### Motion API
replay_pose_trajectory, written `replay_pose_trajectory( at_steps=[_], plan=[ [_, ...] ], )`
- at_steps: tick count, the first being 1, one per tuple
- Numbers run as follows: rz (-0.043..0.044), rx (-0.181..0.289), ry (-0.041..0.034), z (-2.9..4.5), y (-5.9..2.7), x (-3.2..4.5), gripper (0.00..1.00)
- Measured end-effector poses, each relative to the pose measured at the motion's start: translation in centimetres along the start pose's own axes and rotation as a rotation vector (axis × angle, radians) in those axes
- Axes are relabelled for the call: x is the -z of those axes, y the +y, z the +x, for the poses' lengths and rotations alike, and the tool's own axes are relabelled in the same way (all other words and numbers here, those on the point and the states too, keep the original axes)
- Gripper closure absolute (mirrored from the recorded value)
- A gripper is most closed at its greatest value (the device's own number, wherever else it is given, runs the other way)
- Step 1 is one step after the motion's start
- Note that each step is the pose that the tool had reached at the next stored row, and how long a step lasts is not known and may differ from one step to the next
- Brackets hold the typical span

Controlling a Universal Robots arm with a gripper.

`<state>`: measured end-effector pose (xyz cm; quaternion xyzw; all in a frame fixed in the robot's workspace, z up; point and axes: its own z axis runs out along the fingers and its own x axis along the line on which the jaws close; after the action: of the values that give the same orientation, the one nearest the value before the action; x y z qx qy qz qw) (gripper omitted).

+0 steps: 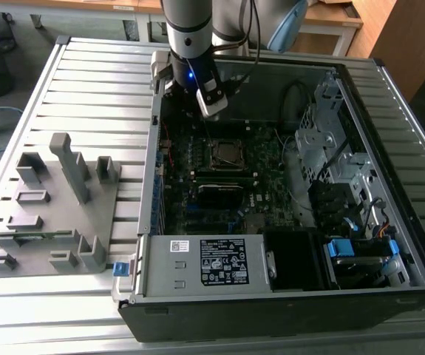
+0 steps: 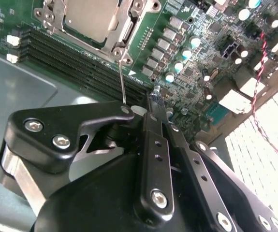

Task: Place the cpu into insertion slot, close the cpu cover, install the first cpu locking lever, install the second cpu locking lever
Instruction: 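Install the first cpu locking lever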

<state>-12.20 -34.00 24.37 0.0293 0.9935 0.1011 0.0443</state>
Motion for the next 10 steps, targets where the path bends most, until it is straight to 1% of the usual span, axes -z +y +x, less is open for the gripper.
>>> replay_pose_trajectory(
  at_steps=[4,8,9,10],
  plan=[
    [-0.0001,0.0,-0.0001,-0.06,0.14,0.66,0.9],
    [-0.0006,0.0,-0.0003,-0.07,0.16,0.75,0.9],
    [-0.0021,0.0,-0.0001,-0.07,0.15,0.76,0.9],
    [-0.0065,0.0,-0.0001,-0.07,0.15,0.76,0.9]
  ],
)
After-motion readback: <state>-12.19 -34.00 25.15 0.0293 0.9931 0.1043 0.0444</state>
